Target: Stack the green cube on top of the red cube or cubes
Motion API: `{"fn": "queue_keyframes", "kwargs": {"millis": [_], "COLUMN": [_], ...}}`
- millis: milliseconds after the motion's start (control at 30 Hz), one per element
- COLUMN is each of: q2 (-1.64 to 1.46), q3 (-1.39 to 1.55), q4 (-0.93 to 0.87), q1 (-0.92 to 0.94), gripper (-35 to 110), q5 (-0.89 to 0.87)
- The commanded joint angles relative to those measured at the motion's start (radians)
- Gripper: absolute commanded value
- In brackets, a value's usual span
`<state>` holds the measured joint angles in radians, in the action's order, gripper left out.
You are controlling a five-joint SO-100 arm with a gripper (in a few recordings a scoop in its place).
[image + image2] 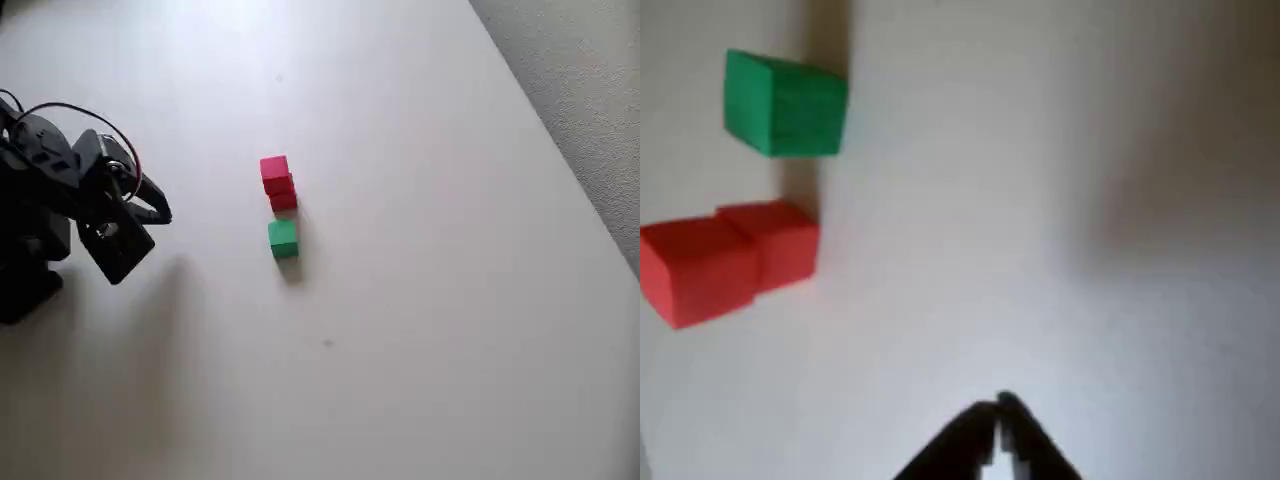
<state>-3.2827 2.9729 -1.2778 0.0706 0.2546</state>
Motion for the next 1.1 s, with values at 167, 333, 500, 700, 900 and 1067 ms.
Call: {"fn": "queue_keyframes", "kwargs": {"millis": [167,333,500,700,900,1067], "q2": [-0.012,-0.005,0.413,1.091,1.376,1.525], "q3": [0.011,-0.063,-0.330,-0.804,-0.997,-1.085], "q4": [0.034,0.041,0.137,0.135,0.138,0.166], "q1": [0.017,0.025,0.054,0.133,0.193,0.225], "gripper": [4,13,17,17,17,17], "q5": [0.173,0.124,0.054,-0.032,-0.055,-0.055]}}
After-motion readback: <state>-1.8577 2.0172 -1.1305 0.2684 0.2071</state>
